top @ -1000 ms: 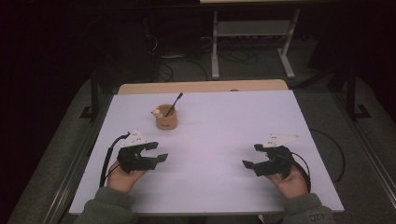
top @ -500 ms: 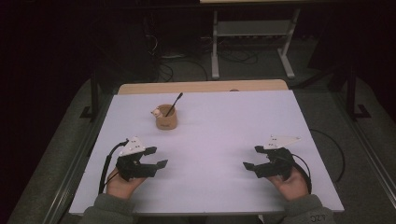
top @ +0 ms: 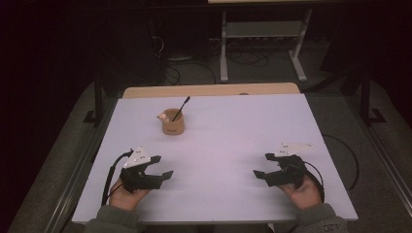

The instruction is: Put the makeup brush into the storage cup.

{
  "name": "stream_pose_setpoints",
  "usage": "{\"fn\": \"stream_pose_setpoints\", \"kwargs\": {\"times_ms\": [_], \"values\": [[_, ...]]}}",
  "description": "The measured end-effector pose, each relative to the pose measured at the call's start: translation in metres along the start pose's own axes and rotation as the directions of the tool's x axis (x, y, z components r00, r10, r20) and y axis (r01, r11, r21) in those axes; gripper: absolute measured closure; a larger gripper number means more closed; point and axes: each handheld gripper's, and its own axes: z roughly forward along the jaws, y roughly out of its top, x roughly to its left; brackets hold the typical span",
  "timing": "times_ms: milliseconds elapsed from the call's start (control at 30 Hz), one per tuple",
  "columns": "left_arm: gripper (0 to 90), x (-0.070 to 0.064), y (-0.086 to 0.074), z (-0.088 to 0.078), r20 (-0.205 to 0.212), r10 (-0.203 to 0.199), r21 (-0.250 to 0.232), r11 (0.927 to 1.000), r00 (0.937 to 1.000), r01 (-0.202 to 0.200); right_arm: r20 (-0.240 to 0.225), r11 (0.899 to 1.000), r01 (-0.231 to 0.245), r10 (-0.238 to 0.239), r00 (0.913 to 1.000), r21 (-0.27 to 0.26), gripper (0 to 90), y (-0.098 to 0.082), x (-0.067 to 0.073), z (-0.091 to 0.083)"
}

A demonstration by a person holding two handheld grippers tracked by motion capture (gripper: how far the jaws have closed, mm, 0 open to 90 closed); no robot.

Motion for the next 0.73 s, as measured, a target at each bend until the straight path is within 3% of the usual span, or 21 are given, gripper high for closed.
{"fn": "stream_pose_setpoints", "kwargs": {"times_ms": [267, 733], "values": [[27.9, 0.0012, -0.0032, 0.0006, 0.012, -0.016, -0.008, 0.9998, 0.9998, 0.016, 0.001, 0.999, 0.017, -0.017, 0.9999, 0.038, 21.2, -0.0009, 0.0029, 0.0064], [27.5, 0.0023, -0.0008, 0.0017, 0.024, 0.000, -0.020, 0.9998, 0.9997, 0.001, 0.018, 0.999, 0.032, -0.033, 0.9993, 0.037, 21.1, -0.0030, 0.0053, 0.0043]]}}
